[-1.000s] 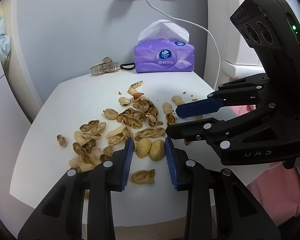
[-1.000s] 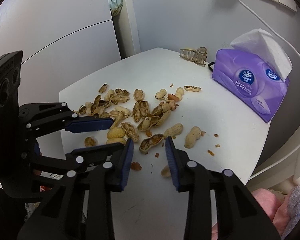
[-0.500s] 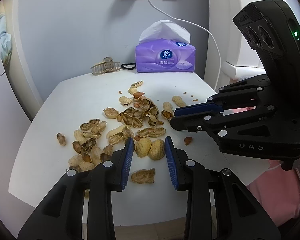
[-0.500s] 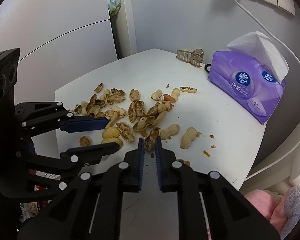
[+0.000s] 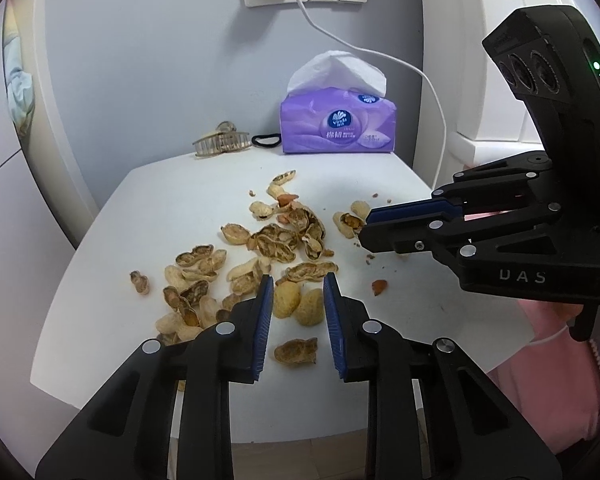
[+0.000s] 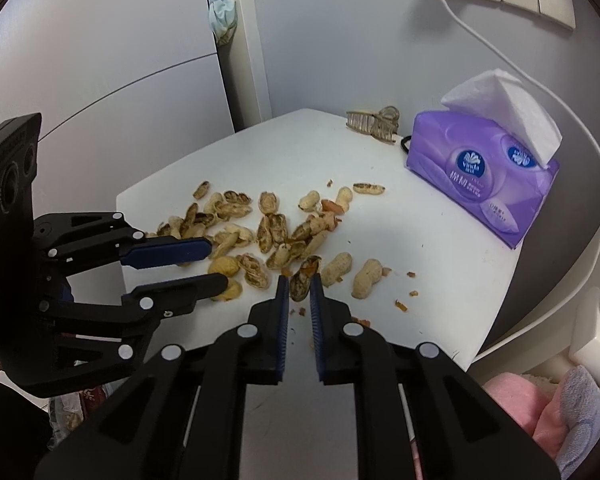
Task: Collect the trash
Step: 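Close the left tool on a peanut shell while the right tool holds shells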
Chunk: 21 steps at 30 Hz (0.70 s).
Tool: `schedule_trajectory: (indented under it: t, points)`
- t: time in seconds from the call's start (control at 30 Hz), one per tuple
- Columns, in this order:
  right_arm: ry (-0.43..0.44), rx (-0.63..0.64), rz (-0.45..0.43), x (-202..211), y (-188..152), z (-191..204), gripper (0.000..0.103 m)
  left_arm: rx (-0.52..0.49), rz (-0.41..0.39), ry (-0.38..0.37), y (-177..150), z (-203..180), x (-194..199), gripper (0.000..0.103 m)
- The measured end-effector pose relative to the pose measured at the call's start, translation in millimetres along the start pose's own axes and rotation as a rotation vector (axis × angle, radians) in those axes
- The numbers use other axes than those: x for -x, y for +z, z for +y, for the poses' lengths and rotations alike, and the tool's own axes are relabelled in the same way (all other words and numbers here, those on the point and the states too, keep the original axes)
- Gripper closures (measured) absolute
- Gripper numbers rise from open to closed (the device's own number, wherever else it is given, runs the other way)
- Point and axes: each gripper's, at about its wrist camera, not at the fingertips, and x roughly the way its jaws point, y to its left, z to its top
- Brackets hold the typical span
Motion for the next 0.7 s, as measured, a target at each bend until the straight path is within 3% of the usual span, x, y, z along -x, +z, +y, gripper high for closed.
schedule_trajectory:
  t: [0.1, 0.5, 0.7]
  points:
    - [0.005, 0.004, -0.008, 3.8, 1.8, 3.0, 0.091, -0.002, -0.006, 0.005, 3.1, -1.1, 3.0, 0.087]
    - [0.021, 0.004, -0.011, 4.2, 2.5, 8.1, 0.091, 0.005, 0.003, 0.01, 0.3, 1.4, -0.6, 0.087]
    - [0.018, 0.002, -0.014, 3.0, 3.6, 5.7, 0.091, 0.01, 0.0, 0.011, -1.2, 1.8, -0.6, 0.078]
